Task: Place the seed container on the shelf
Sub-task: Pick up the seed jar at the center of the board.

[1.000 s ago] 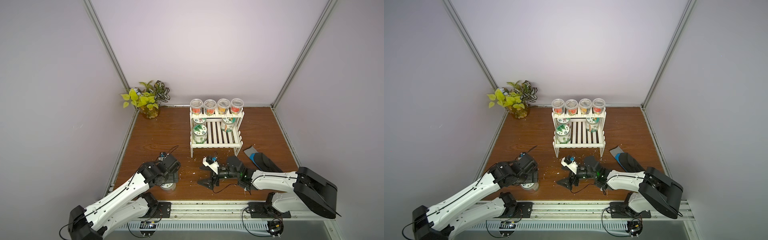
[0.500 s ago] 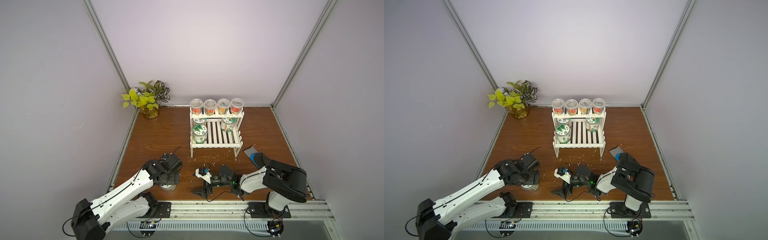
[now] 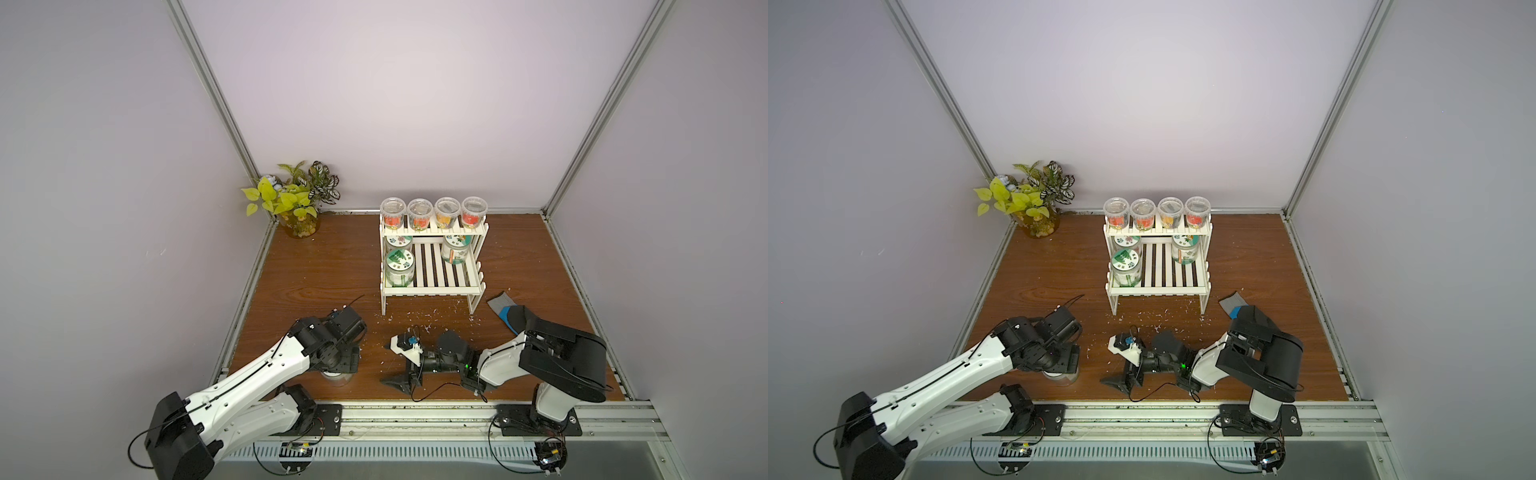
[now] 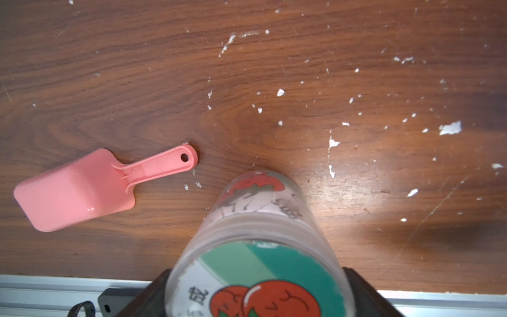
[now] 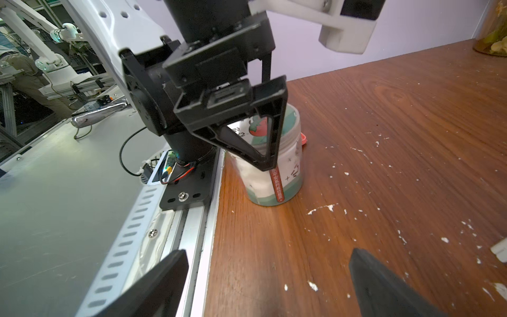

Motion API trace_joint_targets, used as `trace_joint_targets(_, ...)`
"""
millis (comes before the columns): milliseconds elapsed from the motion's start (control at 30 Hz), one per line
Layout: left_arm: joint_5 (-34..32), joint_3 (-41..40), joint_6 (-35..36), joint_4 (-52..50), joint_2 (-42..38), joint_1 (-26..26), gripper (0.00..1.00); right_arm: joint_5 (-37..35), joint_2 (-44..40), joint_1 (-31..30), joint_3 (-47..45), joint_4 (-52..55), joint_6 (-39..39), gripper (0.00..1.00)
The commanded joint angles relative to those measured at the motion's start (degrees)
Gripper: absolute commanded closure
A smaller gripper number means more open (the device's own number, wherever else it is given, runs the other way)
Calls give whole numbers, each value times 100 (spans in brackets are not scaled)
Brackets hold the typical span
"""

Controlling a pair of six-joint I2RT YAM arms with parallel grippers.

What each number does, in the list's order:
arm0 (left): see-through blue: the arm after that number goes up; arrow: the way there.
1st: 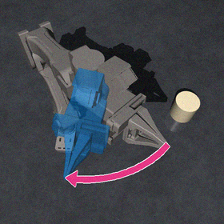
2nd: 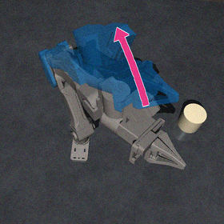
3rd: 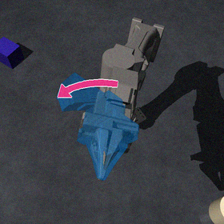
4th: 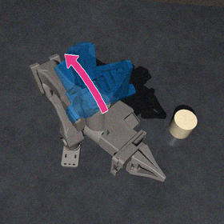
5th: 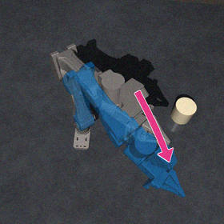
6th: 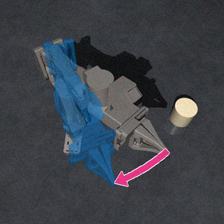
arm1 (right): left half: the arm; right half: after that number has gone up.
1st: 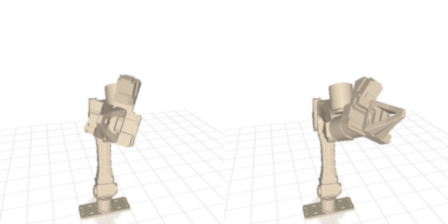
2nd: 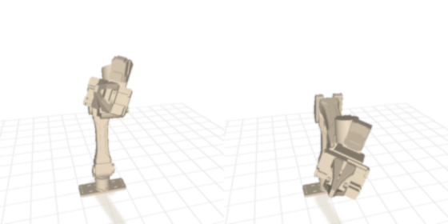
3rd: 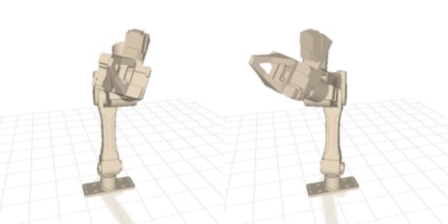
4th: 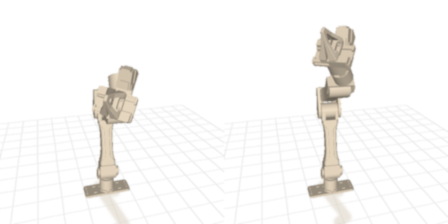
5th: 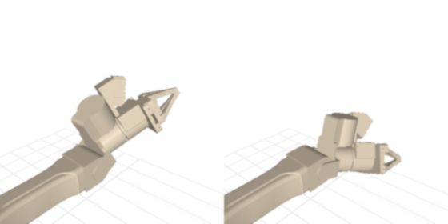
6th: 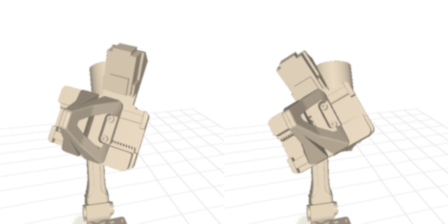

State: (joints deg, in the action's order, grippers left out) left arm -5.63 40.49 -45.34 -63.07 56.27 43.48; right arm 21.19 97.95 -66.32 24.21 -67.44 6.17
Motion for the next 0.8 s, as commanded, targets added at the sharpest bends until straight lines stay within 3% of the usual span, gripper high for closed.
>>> trace_joint_targets(0,157,135,158,-118,100,64,13,-203,-111,-29,83,-130,-125,1)
trace_joint_targets(300,133,761,542,-92,209,199,21,-879,-693,2,-150,270,-330,1)
trace_joint_targets(533,-173,1820,1139,24,858,473,22,-1536,-1909,162,-523,1078,-631,1)
trace_joint_targets(767,-173,2973,2109,278,1788,1092,22,-1194,-3339,631,-541,2582,-1146,1)
